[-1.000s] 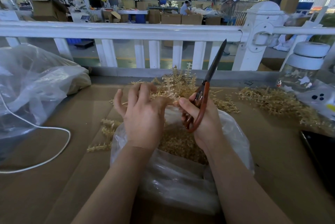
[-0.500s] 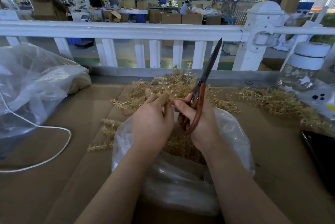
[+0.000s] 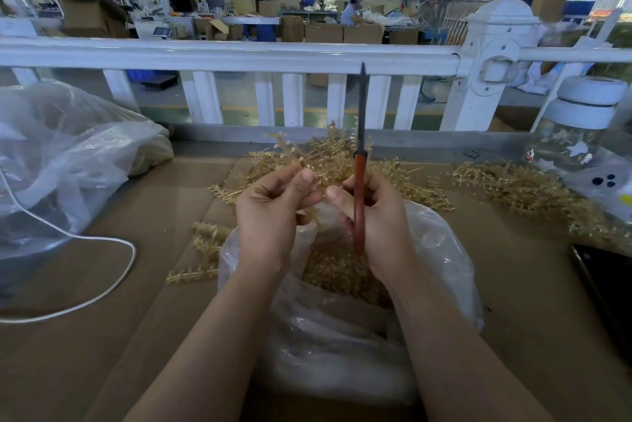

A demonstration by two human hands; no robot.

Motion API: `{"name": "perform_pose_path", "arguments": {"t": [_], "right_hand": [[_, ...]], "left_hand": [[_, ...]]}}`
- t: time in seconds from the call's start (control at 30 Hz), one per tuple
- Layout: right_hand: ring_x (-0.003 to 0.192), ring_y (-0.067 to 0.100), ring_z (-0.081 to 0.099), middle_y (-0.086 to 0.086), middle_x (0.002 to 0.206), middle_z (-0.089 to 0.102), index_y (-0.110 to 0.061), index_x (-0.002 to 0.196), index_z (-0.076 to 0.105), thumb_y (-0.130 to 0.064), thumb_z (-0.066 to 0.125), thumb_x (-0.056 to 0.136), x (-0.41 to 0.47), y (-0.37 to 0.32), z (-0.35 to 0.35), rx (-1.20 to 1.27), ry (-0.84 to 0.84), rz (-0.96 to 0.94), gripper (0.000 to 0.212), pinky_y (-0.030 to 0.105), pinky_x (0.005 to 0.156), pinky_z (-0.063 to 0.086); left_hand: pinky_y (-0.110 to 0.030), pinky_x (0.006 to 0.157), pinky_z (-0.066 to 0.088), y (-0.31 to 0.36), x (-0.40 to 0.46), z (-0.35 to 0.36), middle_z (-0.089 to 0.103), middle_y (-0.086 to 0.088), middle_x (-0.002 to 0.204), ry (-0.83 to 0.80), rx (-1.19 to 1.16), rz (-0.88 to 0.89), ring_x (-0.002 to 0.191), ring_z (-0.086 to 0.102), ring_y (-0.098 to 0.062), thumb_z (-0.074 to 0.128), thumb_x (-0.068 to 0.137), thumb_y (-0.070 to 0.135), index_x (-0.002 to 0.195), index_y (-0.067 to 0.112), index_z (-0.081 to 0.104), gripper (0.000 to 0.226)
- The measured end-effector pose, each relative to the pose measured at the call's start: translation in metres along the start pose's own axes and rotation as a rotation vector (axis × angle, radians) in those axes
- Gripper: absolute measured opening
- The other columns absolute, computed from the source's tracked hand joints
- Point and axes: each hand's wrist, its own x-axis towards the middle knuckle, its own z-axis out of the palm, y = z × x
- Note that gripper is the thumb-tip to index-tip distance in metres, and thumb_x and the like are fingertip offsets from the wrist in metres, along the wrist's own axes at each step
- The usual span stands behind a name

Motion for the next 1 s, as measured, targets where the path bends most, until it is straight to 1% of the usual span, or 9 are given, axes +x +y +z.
{"name": "perform_pose_path", "arguments": {"t": [0.1,0.17,0.27,0.33,0.43,0.53,0.67,0.8,1.0], "right_hand": [[0.065,0.0,0.065,-0.013,0.072,0.068,-0.028,0.085,0.062,-0.041,0.086,0.073,0.001,-0.003,0.0,-0.156,0.018,-0.04,0.03,0.016,0.06,0.048],[0.071,0.0,0.066,-0.016,0.078,0.07,-0.027,0.089,0.062,-0.064,0.078,0.061,0.002,-0.005,-0.002,-0.264,0.046,-0.027,0.049,0.02,0.066,0.048],[0.08,0.008,0.068,-0.008,0.084,0.071,-0.025,0.094,0.062,-0.079,0.067,0.054,0.004,-0.008,-0.008,-0.429,0.057,-0.016,0.067,0.03,0.072,0.051],[0.079,0.011,0.066,-0.007,0.082,0.069,-0.025,0.092,0.06,-0.081,0.066,0.059,0.005,-0.009,-0.015,-0.588,0.038,0.007,0.066,0.031,0.067,0.048],[0.071,0.006,0.062,-0.01,0.074,0.066,-0.026,0.085,0.058,-0.075,0.068,0.075,0.007,-0.008,-0.021,-0.777,0.002,0.034,0.051,0.025,0.056,0.04],[0.068,0.006,0.061,-0.009,0.073,0.065,-0.025,0.085,0.057,-0.077,0.062,0.08,0.007,-0.004,-0.021,-0.888,-0.024,0.063,0.052,0.023,0.052,0.039],[0.067,0.003,0.057,-0.011,0.075,0.06,-0.022,0.093,0.053,-0.076,0.059,0.082,0.007,0.002,-0.016,-0.92,0.029,0.042,0.055,0.022,0.052,0.036],[0.071,0.001,0.056,-0.012,0.08,0.059,-0.023,0.102,0.049,-0.069,0.066,0.082,0.006,0.006,-0.013,-0.874,0.048,-0.017,0.053,0.021,0.054,0.037],[0.077,0.003,0.061,-0.014,0.085,0.063,-0.025,0.103,0.054,-0.069,0.076,0.073,0.006,0.007,-0.013,-0.813,0.033,-0.054,0.057,0.026,0.061,0.046]], "left_hand": [[-0.019,0.047,0.049,-0.001,0.002,-0.002,0.077,-0.002,0.082,-0.008,-0.027,-0.009,0.073,0.074,-0.012,0.071,0.088,0.016,0.097,0.015,0.072,0.009],[-0.019,0.05,0.052,-0.002,0.002,-0.002,0.077,-0.004,0.082,-0.069,-0.031,-0.029,0.075,0.075,-0.013,0.069,0.089,0.013,0.095,0.014,0.071,0.007],[-0.022,0.053,0.054,-0.001,0.003,-0.004,0.076,-0.005,0.083,-0.209,-0.017,-0.152,0.074,0.074,-0.014,0.067,0.09,0.01,0.104,0.008,0.069,0.014],[-0.024,0.052,0.056,0.0,0.006,-0.008,0.074,-0.006,0.082,-0.308,0.049,-0.264,0.07,0.073,-0.014,0.065,0.092,0.009,0.106,0.005,0.067,0.015],[-0.025,0.05,0.054,0.0,0.01,-0.017,0.071,-0.005,0.077,-0.376,0.166,-0.345,0.064,0.071,-0.016,0.064,0.093,0.006,0.098,0.006,0.066,0.005],[-0.026,0.052,0.056,-0.003,0.013,-0.022,0.07,-0.007,0.074,-0.317,0.274,-0.314,0.064,0.07,-0.016,0.066,0.09,0.003,0.09,0.008,0.066,0.005],[-0.028,0.073,0.059,-0.014,0.016,-0.02,0.072,-0.007,0.082,-0.18,0.411,-0.145,0.074,0.068,-0.015,0.075,0.083,0.005,0.088,0.009,0.072,0.007],[-0.019,0.066,0.055,-0.02,0.016,-0.017,0.073,-0.003,0.081,-0.051,0.249,-0.1,0.072,0.069,-0.01,0.077,0.082,0.008,0.086,0.012,0.072,0.007],[-0.025,0.067,0.06,-0.021,0.019,-0.015,0.076,-0.006,0.081,0.002,0.158,-0.072,0.069,0.071,-0.011,0.076,0.084,0.013,0.097,0.007,0.073,0.015]]}}
